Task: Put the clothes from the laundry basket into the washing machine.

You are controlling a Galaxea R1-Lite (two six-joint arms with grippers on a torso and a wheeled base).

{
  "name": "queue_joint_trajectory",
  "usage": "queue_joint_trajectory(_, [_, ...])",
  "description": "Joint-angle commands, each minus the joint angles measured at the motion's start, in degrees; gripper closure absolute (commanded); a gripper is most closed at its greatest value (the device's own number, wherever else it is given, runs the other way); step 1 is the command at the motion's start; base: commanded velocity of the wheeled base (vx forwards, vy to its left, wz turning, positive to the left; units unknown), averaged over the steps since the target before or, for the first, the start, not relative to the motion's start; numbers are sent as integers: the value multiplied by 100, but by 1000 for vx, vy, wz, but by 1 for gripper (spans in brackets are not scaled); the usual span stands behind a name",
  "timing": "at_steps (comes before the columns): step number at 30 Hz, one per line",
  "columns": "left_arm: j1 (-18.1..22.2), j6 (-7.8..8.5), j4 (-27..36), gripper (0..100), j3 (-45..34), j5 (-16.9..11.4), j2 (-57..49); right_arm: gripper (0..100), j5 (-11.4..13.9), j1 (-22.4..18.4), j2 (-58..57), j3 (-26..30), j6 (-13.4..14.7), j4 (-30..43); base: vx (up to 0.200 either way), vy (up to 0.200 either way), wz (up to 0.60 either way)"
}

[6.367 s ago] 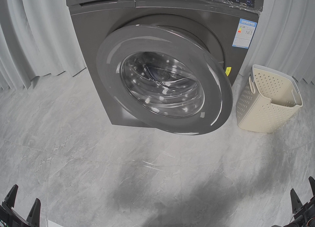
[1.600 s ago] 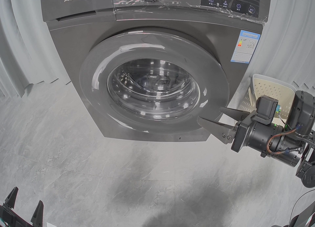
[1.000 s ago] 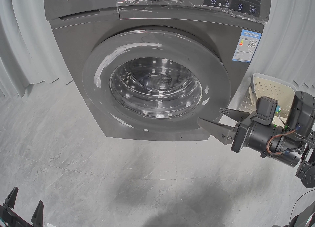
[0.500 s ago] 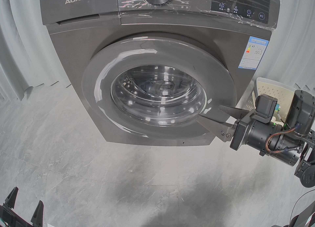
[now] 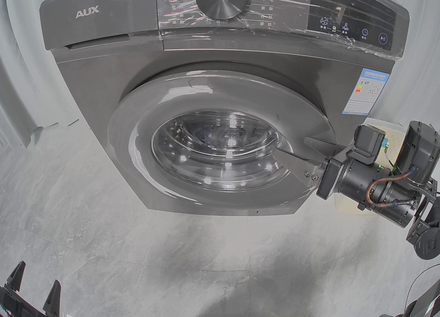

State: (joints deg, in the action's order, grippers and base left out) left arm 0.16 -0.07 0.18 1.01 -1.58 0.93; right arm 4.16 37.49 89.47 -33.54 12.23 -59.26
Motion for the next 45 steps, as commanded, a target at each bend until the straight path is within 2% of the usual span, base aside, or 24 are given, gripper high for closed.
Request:
queue_joint_trajectory(1, [2, -1, -1, 0, -101, 0, -75, 0, -3, -22, 9, -74, -1, -7, 0, 0, 0])
queue_joint_trajectory(13, [2, -1, -1, 0, -101, 0, -75, 0, -3, -22, 18, -100, -1, -7, 0, 0, 0])
queue_joint_trajectory(19, [2, -1, -1, 0, -101, 0, -75, 0, -3, -22, 18, -109, -10, -7, 200, 0, 0])
queue_joint_trajectory(24, [2, -1, -1, 0, -101, 0, -75, 0, -11, -48, 45, -144, -19, -7, 0, 0, 0])
queue_joint_trajectory(30, [2, -1, -1, 0, -101, 0, -75, 0, -249, -48, 115, -224, -27, -7, 0, 0, 0])
queue_joint_trajectory(41, [2, -1, -1, 0, -101, 0, -75, 0, -407, -66, 115, -391, -27, -16, 0, 0, 0])
queue_joint_trajectory(45, [2, -1, -1, 0, -101, 0, -75, 0, -416, 4, 80, -241, -27, -95, 0, 0, 0])
